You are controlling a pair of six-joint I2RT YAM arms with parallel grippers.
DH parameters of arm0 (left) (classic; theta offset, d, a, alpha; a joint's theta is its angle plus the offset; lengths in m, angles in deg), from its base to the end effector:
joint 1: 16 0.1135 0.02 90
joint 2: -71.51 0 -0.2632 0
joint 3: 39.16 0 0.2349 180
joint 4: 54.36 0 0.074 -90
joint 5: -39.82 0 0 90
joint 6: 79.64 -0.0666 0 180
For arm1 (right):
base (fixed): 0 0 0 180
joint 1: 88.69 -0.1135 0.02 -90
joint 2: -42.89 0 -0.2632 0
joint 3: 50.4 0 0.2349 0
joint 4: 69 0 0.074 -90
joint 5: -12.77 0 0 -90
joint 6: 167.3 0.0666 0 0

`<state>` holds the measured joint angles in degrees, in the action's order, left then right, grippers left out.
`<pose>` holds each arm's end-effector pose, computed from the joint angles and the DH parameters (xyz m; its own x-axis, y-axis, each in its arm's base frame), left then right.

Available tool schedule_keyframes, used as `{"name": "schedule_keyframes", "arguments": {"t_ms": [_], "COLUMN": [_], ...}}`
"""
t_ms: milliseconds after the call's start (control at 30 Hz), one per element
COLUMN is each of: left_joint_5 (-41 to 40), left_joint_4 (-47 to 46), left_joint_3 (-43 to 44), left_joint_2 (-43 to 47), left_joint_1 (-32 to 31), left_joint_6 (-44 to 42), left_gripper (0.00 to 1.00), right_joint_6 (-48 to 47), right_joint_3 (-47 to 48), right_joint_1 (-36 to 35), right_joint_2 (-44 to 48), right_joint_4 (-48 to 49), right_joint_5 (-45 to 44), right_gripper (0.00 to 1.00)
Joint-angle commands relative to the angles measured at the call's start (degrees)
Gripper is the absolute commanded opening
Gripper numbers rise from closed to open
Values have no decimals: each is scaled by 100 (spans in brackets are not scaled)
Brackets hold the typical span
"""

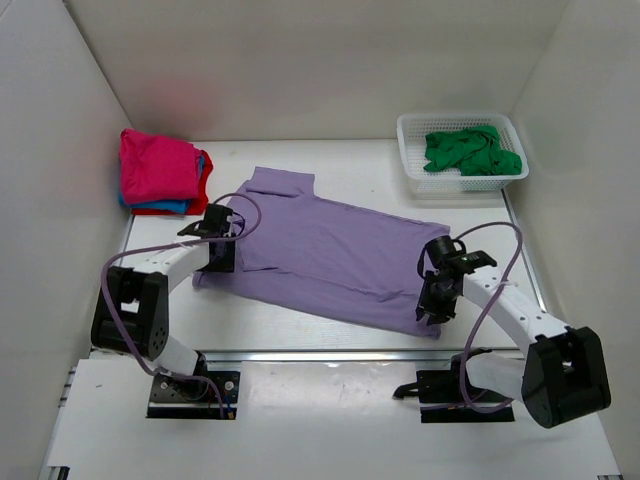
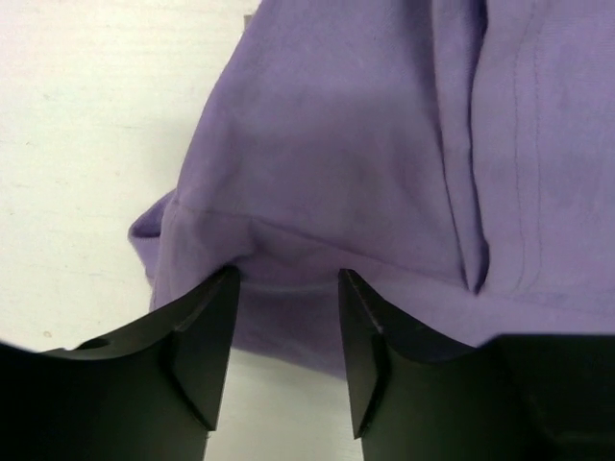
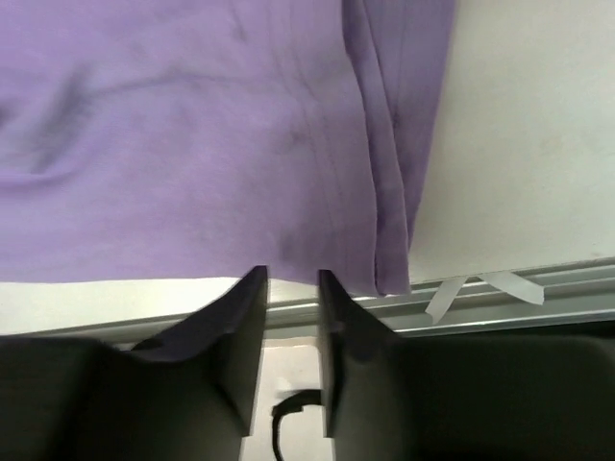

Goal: Fold and stack the t-shirts
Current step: Fold the flattened tshirt in 1/3 of the way

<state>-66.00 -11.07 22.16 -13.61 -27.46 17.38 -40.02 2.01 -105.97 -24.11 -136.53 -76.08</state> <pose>0.2646 -0.0351 0.1538 -0.9066 0.0638 -0.4171 -0.0238 0.9792 0.2017 0.1560 0.0499 0.1573 -0.9341 0.3436 -0.0970 0.3345 0.9372 0.0989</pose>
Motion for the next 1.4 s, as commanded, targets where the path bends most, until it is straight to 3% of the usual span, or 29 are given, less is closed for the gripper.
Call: {"name": "schedule_keyframes", "arguments": {"t_ms": [0,167,533,700,967,1133,1367], "left_joint_5": [-212,130,351,123,219,851,641], "left_joint_4": [191,341,824,1158,1580,1730,2256], "left_joint_3": [305,243,-336,-539,-293,-319,-645], "left_joint_2": [-276,-277,-128,171,66,163,680], "left_joint_1": [3,82,-75,-58,-663,-559,-953], "left_joint_6": [272,659,1292,1433,1758,1995,2364], "left_gripper": [56,54,50,47,40,37,33], "right_joint_6": [-194,-361,-414,-731,-1600,-1794,-1917], "right_joint_3": [387,450,186,238,458,687,845], "right_joint_1": [198,269,110,400,1173,1174,1121], "right_joint_2": [249,171,-752,-1130,-1587,-1957,-2001], "right_joint_4": [-45,385,1634,1722,2029,2091,2039], "right_joint_5": [8,-299,-581,-642,-563,-554,-458], "right_gripper": [27,35,36,37,38,38,37]}}
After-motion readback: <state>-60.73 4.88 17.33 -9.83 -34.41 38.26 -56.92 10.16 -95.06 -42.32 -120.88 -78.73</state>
